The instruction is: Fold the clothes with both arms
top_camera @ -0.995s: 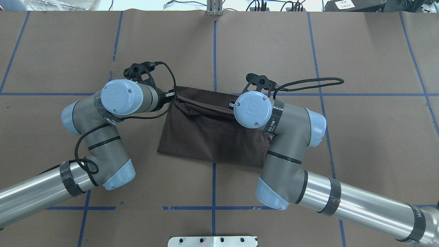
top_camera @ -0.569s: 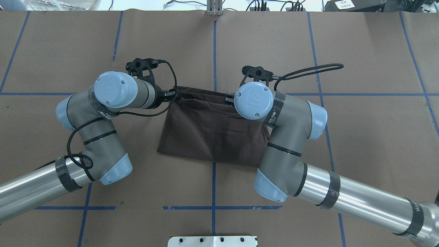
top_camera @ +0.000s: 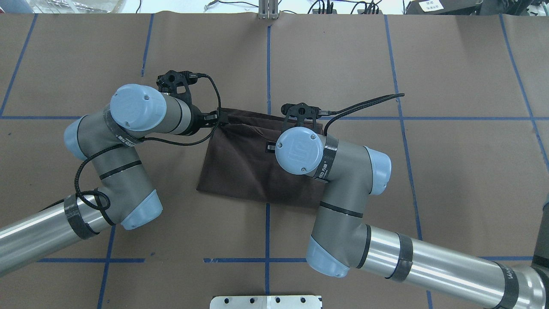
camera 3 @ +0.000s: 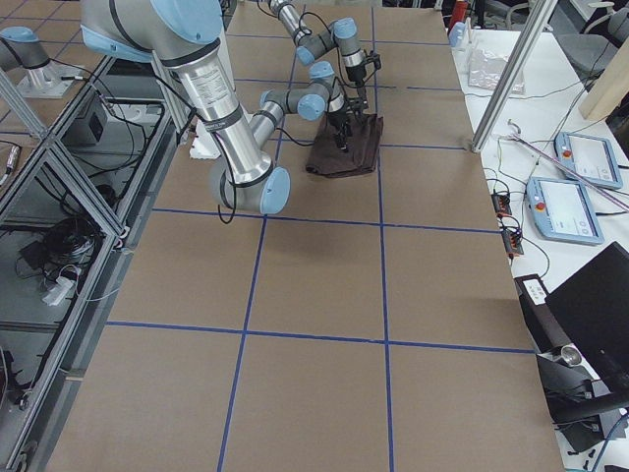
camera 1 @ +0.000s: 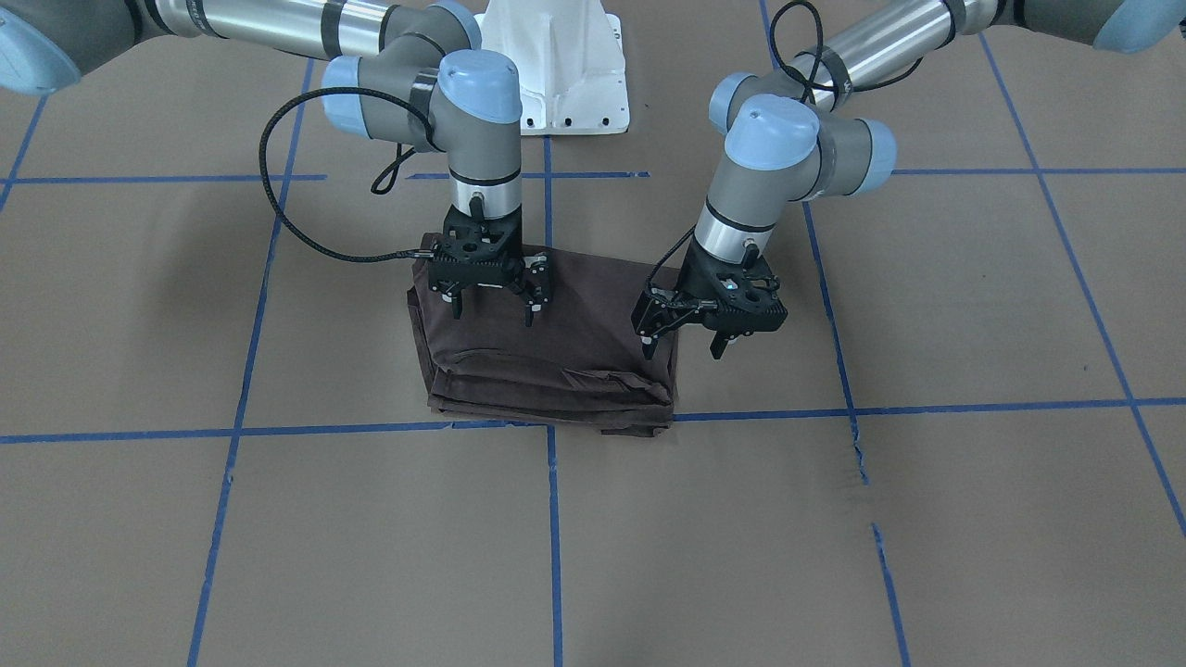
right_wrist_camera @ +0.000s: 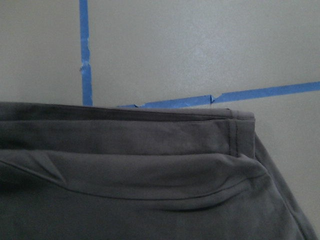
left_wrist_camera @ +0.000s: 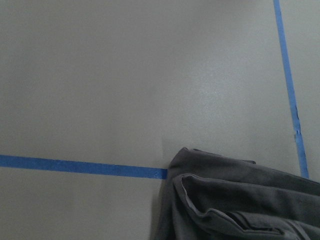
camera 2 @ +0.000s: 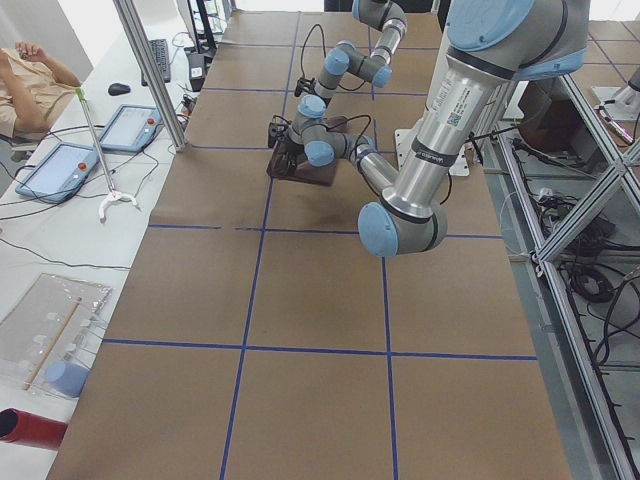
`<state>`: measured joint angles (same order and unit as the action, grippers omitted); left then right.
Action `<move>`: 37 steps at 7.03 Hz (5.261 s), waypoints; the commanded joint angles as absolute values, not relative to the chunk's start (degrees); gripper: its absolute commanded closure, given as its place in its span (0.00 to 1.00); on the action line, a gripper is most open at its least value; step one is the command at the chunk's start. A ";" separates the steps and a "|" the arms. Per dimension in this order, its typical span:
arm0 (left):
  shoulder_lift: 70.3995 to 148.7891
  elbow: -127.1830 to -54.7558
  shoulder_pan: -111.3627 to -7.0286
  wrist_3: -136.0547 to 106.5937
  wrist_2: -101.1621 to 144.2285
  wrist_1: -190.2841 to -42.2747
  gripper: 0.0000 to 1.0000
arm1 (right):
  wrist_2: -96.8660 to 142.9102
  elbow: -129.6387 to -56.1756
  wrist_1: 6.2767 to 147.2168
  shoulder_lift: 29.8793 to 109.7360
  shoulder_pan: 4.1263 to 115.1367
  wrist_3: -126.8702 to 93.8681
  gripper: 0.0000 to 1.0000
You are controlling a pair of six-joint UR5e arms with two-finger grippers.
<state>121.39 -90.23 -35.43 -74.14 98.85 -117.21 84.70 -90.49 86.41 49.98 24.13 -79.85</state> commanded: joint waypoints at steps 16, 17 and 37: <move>130.77 -77.37 -33.47 -75.23 91.49 -112.50 0.00 | 99.32 -84.02 82.09 50.27 40.52 -66.62 0.00; 133.57 -73.34 -35.05 -75.32 91.76 -112.85 0.00 | 99.32 -84.02 82.09 50.27 40.34 -66.71 0.00; 110.35 -97.68 -45.32 -51.73 103.93 -116.12 0.00 | 111.51 -96.12 82.97 62.00 48.31 -52.89 0.00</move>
<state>115.57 -91.08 -42.58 -58.61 99.95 -118.93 108.10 -92.06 82.86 56.71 44.95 -59.89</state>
